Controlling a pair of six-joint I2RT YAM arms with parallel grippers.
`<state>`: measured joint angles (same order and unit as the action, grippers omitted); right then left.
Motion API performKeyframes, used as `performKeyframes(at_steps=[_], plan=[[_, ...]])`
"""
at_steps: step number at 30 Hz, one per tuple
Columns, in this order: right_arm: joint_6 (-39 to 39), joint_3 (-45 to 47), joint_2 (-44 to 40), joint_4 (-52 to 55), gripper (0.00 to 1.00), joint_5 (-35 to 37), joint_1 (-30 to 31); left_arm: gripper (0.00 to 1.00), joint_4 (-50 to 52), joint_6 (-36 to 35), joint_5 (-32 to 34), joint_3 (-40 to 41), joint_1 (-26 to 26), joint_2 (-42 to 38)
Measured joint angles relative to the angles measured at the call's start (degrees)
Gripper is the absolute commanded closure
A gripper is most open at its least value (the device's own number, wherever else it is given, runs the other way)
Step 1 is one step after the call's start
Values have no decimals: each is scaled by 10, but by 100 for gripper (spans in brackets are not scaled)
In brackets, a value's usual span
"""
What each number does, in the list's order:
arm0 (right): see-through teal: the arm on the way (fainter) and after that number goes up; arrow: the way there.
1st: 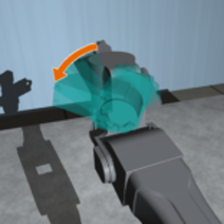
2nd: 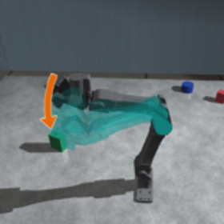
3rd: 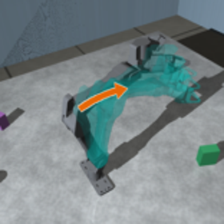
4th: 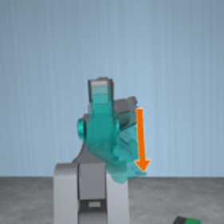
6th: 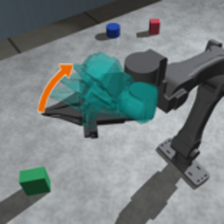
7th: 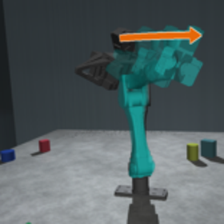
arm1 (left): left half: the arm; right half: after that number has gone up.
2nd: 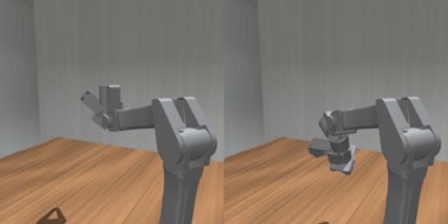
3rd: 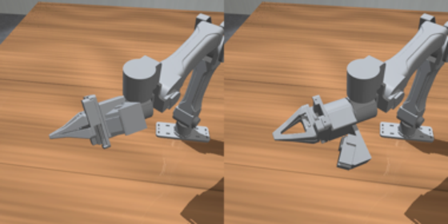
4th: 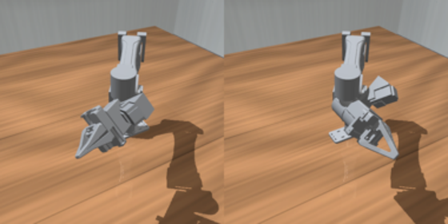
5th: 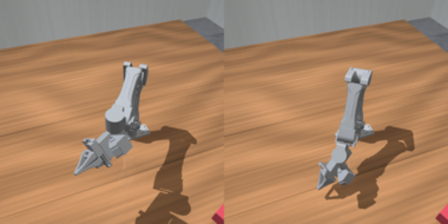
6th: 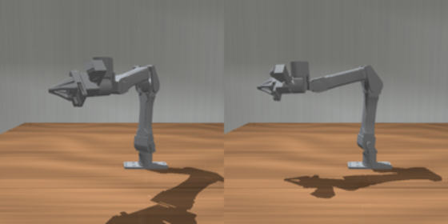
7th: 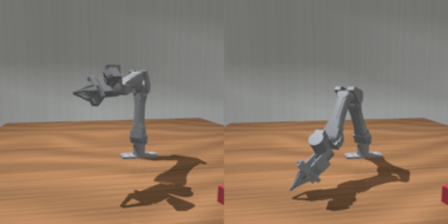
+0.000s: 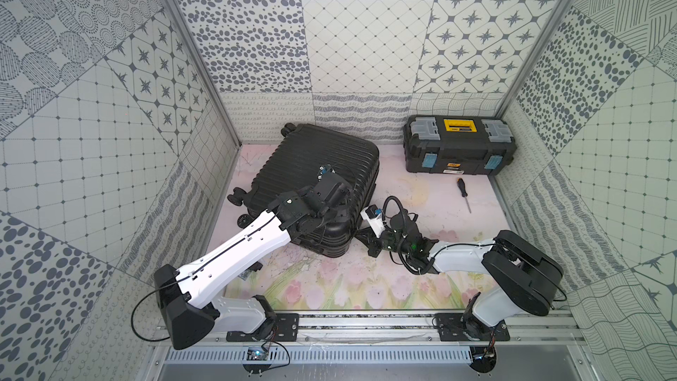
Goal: Open the suitcase zippers
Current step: Unzip the zipper on the suitcase.
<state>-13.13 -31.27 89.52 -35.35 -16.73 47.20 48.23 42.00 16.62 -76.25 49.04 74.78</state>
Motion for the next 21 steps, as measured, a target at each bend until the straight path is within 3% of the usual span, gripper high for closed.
performKeyframes(at_steps=[7,15,21], plan=[[1,0,-1,7,100,7,0,53,-4,-4,-7,-8,-1,27],[17,-20,-13,60,100,21,-11,52,27,-27,59,-32,50,61],[19,-45,-15,90,100,16,-61,53,23,-40,94,-17,65,56]])
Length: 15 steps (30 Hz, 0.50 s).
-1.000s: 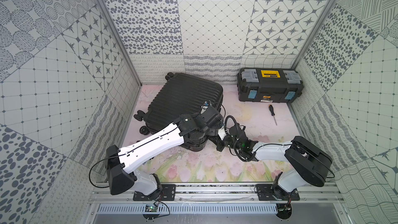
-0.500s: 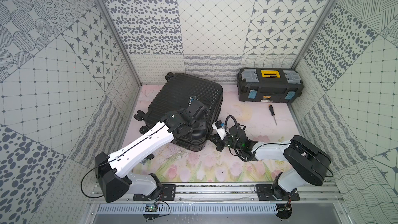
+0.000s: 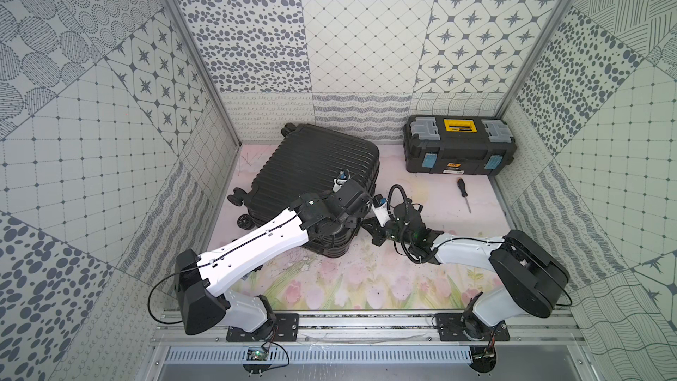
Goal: Open the suitcase zippers
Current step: Unzip the zipper on the suitcase.
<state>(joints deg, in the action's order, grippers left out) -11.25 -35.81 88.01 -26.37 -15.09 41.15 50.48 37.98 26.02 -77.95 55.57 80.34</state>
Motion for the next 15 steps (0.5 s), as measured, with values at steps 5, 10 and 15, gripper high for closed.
performKeyframes(at_steps=[5,10,15], plan=[[-1,-36,24,24,100,-43,-49,54,-8,-6,10,13,7,-10],[-24,-132,112,36,100,-88,-121,55,-22,-7,21,27,12,-21],[-66,-246,206,35,100,-107,-156,56,-34,-5,21,45,18,-40]])
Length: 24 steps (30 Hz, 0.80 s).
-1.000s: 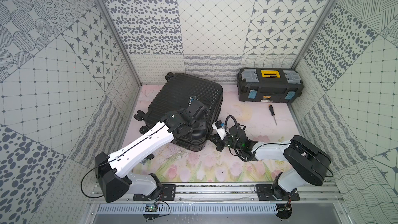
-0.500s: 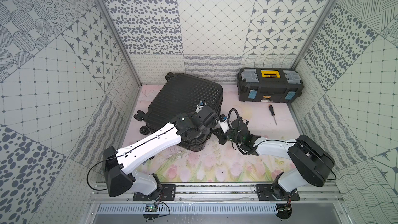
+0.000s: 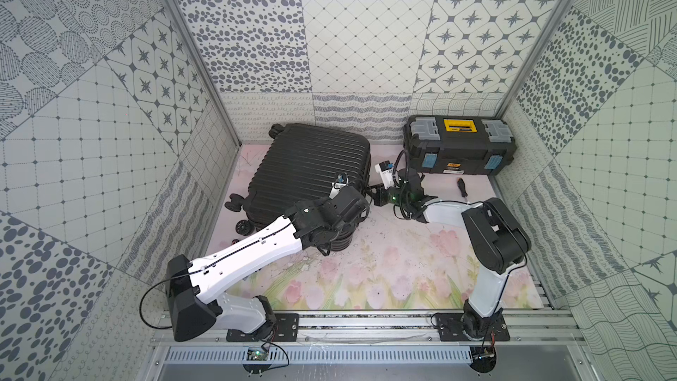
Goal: Open the suitcase zippers
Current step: Unzip the zipper on the suitcase, then adjust the suitcase at the center of the board.
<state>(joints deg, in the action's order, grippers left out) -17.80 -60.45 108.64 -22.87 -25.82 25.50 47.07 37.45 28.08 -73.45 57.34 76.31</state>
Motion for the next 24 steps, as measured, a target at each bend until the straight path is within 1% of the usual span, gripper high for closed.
performKeyframes(at_steps=[1,2,3,4,6,8,11,14,17,20,23,24], plan=[[-7,-25,19,0,100,-1,-8,54,6,0,-3,4,2,-6],[-12,-42,31,3,100,1,-12,49,1,0,-5,7,3,-10],[-14,-52,38,4,100,9,-14,42,0,1,-8,8,4,-15],[-14,-56,40,4,100,15,-15,36,8,5,-11,7,4,-21],[-14,-53,38,-1,100,35,-15,28,51,14,-27,5,7,-35],[-14,-36,29,-15,100,55,-18,27,90,24,-38,3,8,-51],[-13,19,-8,-36,100,75,-27,27,138,41,-49,0,8,-83],[-11,84,-58,-49,100,96,-30,29,180,60,-57,4,8,-108],[-6,155,-122,-53,100,120,-14,30,218,78,-63,13,9,-123],[-1,227,-195,-49,100,156,19,30,248,94,-67,18,15,-136],[5,284,-266,-29,100,193,83,27,276,113,-67,25,21,-148],[5,303,-290,-23,100,206,114,26,288,117,-66,29,22,-152]])
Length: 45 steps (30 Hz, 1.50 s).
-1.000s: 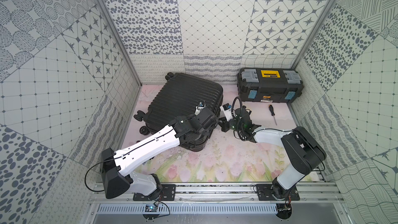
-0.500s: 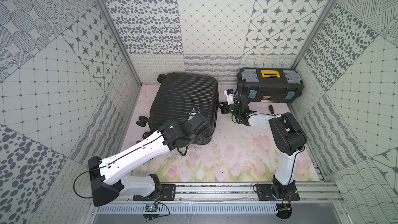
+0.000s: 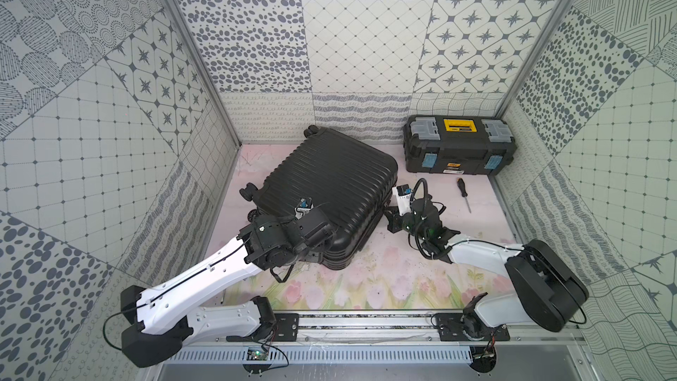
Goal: Open the suitcase zippers
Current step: Adjust the suitcase at the center of the board, then unzip the zipper on the suitcase.
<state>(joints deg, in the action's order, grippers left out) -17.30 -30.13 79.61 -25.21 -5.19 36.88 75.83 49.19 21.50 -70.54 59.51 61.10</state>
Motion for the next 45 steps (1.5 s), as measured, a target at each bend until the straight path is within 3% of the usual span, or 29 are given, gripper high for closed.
performKeyframes(at_steps=[4,11,18,21,27,33,39,45], plan=[[-3,42,-50,14,100,57,98,25,56,12,21,24,-28,-21],[-5,40,-40,10,100,120,237,23,62,-39,-5,80,-263,-47],[-5,-10,30,-3,100,129,271,21,39,-92,-13,35,-436,62],[-6,-45,69,-7,100,132,271,21,40,-122,-2,-21,-474,128],[-8,-137,157,-11,100,123,270,17,-15,-136,17,-119,-497,177],[-20,-194,220,-51,100,83,269,17,-78,-112,-9,-124,-499,106],[-17,-188,220,-68,100,45,245,25,-131,-2,-87,43,-477,-61],[-16,-188,233,-94,100,10,225,26,-196,172,-114,239,-361,-215]])
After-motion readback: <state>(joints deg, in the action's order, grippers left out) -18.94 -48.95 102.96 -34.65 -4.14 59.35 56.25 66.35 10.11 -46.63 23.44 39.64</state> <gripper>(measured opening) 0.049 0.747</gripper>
